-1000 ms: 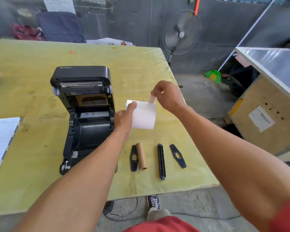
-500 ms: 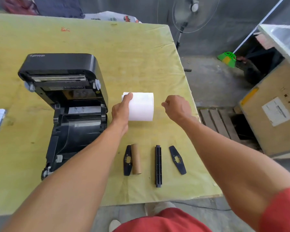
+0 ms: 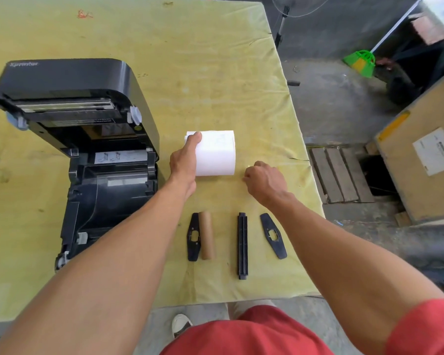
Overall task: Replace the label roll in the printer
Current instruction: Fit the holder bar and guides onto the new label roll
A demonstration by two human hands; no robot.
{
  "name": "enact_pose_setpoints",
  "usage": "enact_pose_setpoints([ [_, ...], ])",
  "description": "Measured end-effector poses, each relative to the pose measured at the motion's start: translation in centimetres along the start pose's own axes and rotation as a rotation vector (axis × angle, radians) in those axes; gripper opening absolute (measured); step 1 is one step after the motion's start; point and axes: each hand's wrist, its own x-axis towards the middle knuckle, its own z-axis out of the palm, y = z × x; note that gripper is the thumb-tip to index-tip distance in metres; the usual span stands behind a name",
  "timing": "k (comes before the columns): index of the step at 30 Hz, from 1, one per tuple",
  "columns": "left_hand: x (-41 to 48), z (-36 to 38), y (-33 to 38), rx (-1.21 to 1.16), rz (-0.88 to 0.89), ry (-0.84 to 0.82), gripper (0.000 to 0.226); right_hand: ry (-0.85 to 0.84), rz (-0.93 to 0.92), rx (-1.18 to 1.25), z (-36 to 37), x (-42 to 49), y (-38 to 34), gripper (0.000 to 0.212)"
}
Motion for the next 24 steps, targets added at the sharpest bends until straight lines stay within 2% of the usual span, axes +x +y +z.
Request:
enact_pose_setpoints([
  [6, -0.8, -0.4, 0.5, -0.002, 0.027, -0.028, 0.022, -0.104, 0.090, 0.071, 0.1, -2.2, -0.5, 0.033],
  [10, -2.1, -0.9, 1.2, -0.005, 0.059, -0.064, 0.023, -0.273, 0.223, 0.146, -2.4, -2.2, -0.5, 0.024],
  [12, -2.7, -1.3, 1.6, 0.003, 0.071, -0.081, 0.025, -0.264, 0.320, 0.312, -3.7, -2.4, -0.5, 0.027],
  [15, -3.6, -2.2, 2.3, -0.005, 0.090, -0.104, 0.026, -0.054, 0.397, 0.855, -5.9, -3.8, -1.4, 0.031],
  [17, -4.4, -2.8, 2.6, -0.017, 0.101, -0.114, 0.026, 0.022, 0.369, 1.152, -7.7, -5.1, -2.8, 0.040],
  [18, -4.9, -3.0, 2.8, -0.027, 0.104, -0.117, 0.025, 0.001, 0.329, 1.206, -8.3, -5.6, -3.6, 0.046],
  [21, -6.3, -3.9, 3.0, -0.038, 0.114, -0.140, 0.028, -0.105, 0.233, 1.168, -9.0, -6.8, -6.3, 0.060],
  [24, -7.9, -4.8, 3.2, -0.017, 0.122, -0.170, 0.046, -0.077, 0.228, 1.220, -8.6, -8.0, -8.5, 0.054],
])
